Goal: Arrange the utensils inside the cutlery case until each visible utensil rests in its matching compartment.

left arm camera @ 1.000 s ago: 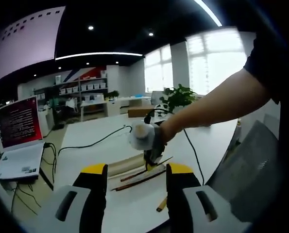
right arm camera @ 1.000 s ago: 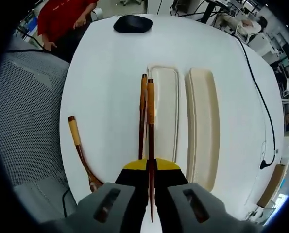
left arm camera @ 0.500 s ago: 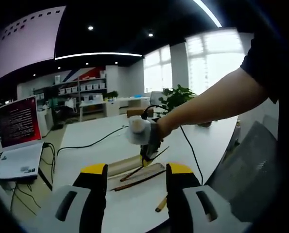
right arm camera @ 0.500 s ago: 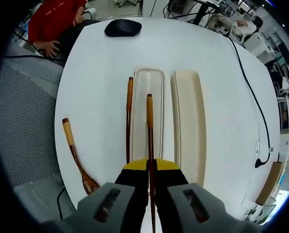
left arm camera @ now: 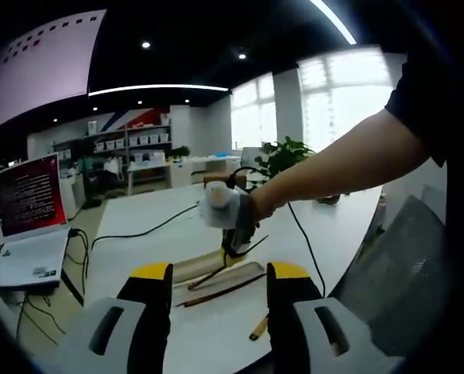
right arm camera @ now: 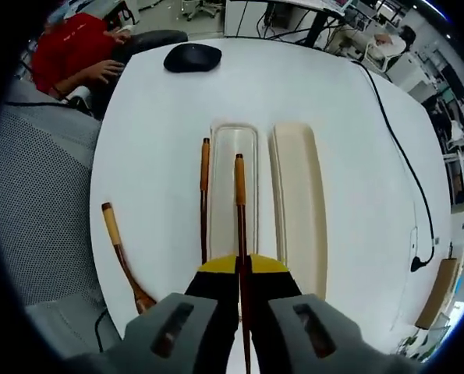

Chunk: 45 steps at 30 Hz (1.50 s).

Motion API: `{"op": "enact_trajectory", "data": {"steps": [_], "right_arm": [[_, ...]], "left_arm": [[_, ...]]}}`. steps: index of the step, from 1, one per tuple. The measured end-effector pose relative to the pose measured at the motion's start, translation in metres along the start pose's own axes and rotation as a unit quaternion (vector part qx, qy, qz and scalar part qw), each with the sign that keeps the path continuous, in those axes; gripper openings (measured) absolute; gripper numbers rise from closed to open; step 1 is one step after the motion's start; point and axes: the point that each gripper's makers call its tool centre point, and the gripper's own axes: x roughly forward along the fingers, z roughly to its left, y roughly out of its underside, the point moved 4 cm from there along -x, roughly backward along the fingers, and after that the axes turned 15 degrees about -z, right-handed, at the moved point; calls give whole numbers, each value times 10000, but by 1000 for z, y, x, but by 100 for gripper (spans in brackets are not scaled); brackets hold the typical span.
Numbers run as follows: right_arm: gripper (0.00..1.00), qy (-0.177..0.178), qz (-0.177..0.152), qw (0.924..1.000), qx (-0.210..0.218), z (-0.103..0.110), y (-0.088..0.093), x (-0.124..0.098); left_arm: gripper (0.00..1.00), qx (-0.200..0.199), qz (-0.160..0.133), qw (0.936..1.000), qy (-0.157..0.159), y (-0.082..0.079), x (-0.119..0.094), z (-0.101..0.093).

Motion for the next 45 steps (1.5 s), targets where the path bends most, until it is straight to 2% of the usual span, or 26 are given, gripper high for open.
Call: {"op": "enact_trajectory", "data": {"steps": [14, 24, 33, 45], "right_arm": [[0, 164, -236, 9996, -68, -7, -9, -7], [0, 404, -467, 9978, -236, -17, -17, -9], [0, 596, -654, 9955, -336, -23, -21, -4], [0, 740, -708, 9938, -440, -32, -21, 5]], "left_arm": [[49, 7, 18, 10000, 33, 0, -1, -1], [49, 2, 37, 10000, 54, 0, 0, -2], [49, 10, 75, 10000, 56, 0, 0, -3], [49, -5, 118, 9999, 45, 1, 1, -3]]}}
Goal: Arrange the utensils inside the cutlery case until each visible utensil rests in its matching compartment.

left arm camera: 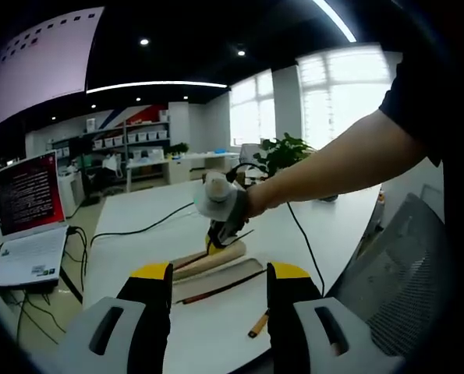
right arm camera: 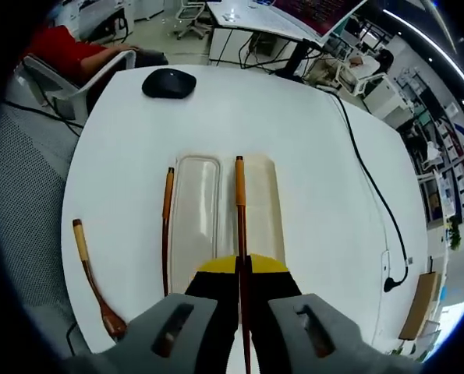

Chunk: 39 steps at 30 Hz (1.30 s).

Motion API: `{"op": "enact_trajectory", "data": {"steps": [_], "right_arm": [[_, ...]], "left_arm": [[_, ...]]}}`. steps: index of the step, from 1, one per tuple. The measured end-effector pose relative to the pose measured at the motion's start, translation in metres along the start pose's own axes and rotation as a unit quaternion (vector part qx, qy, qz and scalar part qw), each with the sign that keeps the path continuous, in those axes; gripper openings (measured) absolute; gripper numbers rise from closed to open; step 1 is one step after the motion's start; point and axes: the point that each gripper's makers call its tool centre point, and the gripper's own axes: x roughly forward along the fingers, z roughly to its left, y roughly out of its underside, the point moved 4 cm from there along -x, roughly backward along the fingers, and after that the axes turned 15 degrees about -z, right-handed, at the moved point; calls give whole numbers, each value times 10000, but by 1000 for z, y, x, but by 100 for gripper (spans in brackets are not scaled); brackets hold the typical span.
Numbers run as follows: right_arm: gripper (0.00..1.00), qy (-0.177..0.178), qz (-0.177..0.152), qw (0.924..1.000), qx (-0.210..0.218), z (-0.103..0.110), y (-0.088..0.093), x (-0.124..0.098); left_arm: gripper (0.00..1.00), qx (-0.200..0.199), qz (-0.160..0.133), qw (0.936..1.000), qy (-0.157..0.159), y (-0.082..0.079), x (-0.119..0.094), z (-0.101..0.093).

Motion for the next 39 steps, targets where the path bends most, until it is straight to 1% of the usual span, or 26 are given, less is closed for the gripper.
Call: {"op": "enact_trajectory", "data": {"steps": [12, 15, 17, 23, 30, 33, 39], "right_arm": [[0, -151, 93, 9998, 35, -5, 6, 14], [0, -201, 164, 9997, 32, -9, 8, 18], [0, -242, 171, 9995, 93, -9, 7, 21], [0, -316, 212, 9992, 83, -11, 8, 29], [0, -366, 299, 9988, 124, -15, 15, 33], [0, -405, 361, 9984, 168, -14, 18, 37], [0, -445, 372, 9981, 190, -14, 19, 44]], "left_arm": [[49, -40, 54, 10000, 1, 2, 2, 2], [49, -47, 65, 10000, 7, 1, 2, 1], [49, -54, 66, 10000, 9, 1, 2, 1], [49, -67, 73, 10000, 2, 0, 2, 0], [49, -79, 40, 10000, -15, 0, 2, 0], [49, -115, -3, 9999, -24, 0, 2, 1], [49, -107, 43, 9999, -21, 3, 1, 1]]}}
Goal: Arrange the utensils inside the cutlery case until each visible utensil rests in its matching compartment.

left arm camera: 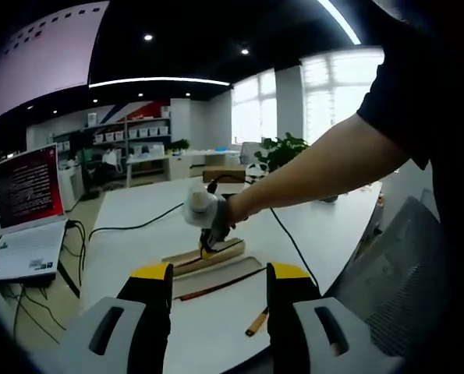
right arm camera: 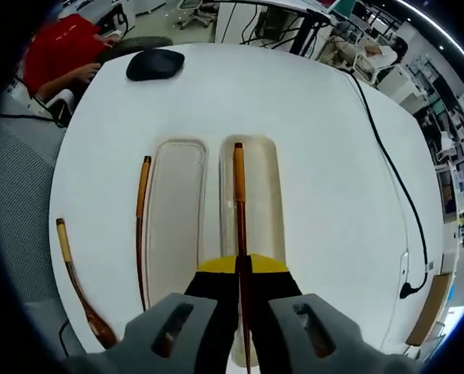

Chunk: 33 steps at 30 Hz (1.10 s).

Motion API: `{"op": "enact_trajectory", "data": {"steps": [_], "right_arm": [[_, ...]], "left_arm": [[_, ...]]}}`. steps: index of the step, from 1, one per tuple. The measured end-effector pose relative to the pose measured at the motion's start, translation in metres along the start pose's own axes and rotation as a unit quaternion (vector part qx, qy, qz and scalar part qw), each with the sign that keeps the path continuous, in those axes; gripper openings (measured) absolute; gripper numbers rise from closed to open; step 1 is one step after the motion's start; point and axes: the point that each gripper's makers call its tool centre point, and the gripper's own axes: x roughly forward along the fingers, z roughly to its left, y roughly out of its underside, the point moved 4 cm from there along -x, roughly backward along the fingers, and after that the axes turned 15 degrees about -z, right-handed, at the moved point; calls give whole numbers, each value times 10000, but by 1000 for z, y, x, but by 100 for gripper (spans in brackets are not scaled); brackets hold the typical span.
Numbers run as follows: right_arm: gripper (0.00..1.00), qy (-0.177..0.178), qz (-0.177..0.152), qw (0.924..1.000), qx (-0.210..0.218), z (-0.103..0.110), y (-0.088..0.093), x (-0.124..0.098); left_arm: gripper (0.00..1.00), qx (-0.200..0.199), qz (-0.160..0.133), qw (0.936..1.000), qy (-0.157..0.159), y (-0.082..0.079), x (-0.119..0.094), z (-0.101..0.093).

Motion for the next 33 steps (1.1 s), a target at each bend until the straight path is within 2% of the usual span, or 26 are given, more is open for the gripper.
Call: {"op": "enact_trajectory", "data": {"steps": [17, 28, 33], "right_arm": [[0, -116, 26, 9999, 22, 7, 9, 9], [1, 64, -43, 9998, 167, 5, 12, 6], [7, 98, -87, 9998, 135, 5, 13, -1]], "left_arm": [[49, -84, 27, 9999, 97, 2, -1, -6], [49, -79, 76, 9999, 52, 3, -1, -5], [49, -72, 54, 10000, 38, 3, -2, -5]]}}
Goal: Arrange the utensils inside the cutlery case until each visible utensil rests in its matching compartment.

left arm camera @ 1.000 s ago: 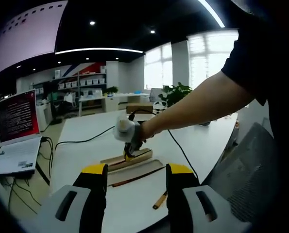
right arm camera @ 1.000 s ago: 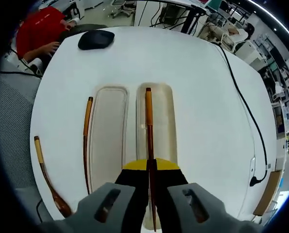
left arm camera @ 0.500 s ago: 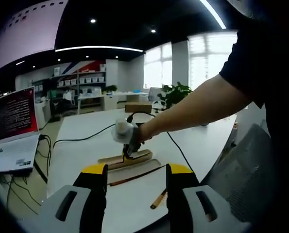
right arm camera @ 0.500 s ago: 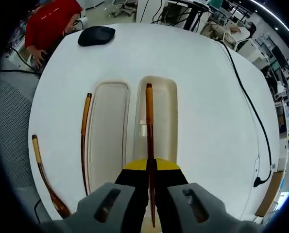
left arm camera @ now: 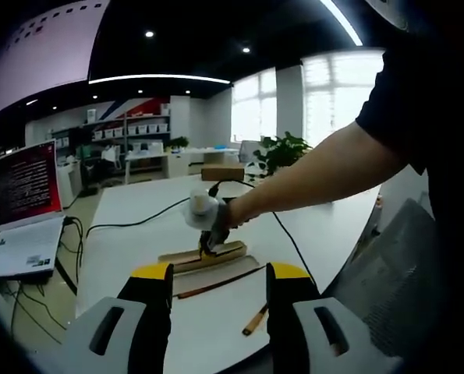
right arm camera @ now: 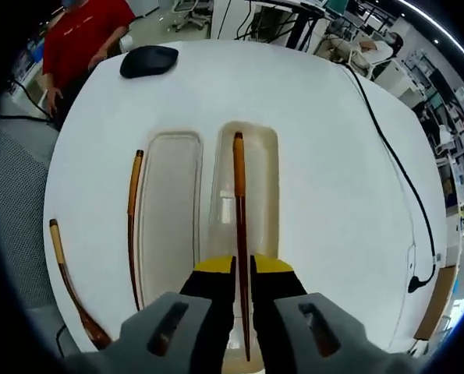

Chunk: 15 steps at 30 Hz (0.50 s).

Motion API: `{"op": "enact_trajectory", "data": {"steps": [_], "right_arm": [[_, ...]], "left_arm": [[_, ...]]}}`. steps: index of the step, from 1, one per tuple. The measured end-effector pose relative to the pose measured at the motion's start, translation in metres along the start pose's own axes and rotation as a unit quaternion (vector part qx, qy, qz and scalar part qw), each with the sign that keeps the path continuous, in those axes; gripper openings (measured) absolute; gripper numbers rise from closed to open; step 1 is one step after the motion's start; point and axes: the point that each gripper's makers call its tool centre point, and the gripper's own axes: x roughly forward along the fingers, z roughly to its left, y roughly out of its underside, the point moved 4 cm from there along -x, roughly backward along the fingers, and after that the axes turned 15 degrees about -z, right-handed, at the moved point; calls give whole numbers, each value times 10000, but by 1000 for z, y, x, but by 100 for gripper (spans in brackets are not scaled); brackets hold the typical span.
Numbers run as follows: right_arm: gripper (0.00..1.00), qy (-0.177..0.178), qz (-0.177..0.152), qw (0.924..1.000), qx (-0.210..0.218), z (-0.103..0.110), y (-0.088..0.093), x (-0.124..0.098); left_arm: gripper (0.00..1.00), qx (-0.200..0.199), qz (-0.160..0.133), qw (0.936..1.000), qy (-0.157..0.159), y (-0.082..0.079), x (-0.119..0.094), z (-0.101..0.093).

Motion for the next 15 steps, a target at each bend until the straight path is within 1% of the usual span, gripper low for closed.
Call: {"op": "enact_trajectory", "data": {"steps": [3, 5, 7, 10, 15], "right_arm": [[7, 122, -88, 9999, 20, -4, -3, -6], [8, 200, -193, 9996, 98, -5, -7, -11], [10, 251, -231, 9994, 104, -5, -9, -14], [12, 274, -242, 9993, 113, -2, -9, -16], [13, 286, -276, 9991, 170, 1, -10, -18]], "left_arm": [[49, -6, -14, 10000, -7, 0, 0, 0], [49, -2, -24, 10000, -12, -1, 0, 0], [49, -4, -39, 10000, -20, -1, 0, 0], [49, -2, -55, 10000, -22, -2, 0, 0], [49, -9, -86, 10000, -33, -2, -1, 1]]}}
